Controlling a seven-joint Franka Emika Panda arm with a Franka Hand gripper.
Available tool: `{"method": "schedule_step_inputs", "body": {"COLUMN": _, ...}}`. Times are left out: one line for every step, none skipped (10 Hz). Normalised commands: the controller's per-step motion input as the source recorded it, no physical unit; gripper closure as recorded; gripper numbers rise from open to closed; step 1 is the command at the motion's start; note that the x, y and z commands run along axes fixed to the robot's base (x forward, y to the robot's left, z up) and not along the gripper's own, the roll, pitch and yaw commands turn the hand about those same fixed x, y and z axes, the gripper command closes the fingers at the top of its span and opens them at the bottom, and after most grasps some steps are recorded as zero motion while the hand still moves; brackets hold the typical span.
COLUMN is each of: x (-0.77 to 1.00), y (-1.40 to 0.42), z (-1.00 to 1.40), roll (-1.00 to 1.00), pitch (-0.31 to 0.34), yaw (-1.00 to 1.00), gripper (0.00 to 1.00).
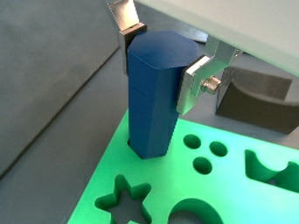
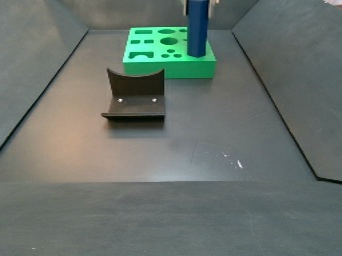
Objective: Insert the hexagon object.
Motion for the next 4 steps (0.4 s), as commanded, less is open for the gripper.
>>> {"method": "schedule_step_inputs", "body": {"x": 0.12, "y": 0.0, "z": -0.15, "roll": 0.02, "pitch": 0.0, "yaw": 0.0, "gripper": 1.0}}
{"method": "schedule_step_inputs", "body": {"x": 0.07, "y": 0.0, "z": -0.13, "roll": 0.0, "pitch": 0.0, "yaw": 0.0, "gripper": 1.0}}
{"method": "schedule_step_inputs", "body": {"x": 0.0, "y": 0.0, "z": -0.1, "roll": -0.06, "pitch": -0.011, "yaw": 0.0, "gripper": 1.0}}
{"method": "schedule_step_inputs", "body": {"x": 0.0, "y": 0.01, "z": 0.0, "roll": -0.03, "pitch": 0.0, "yaw": 0.0, "gripper": 1.0}}
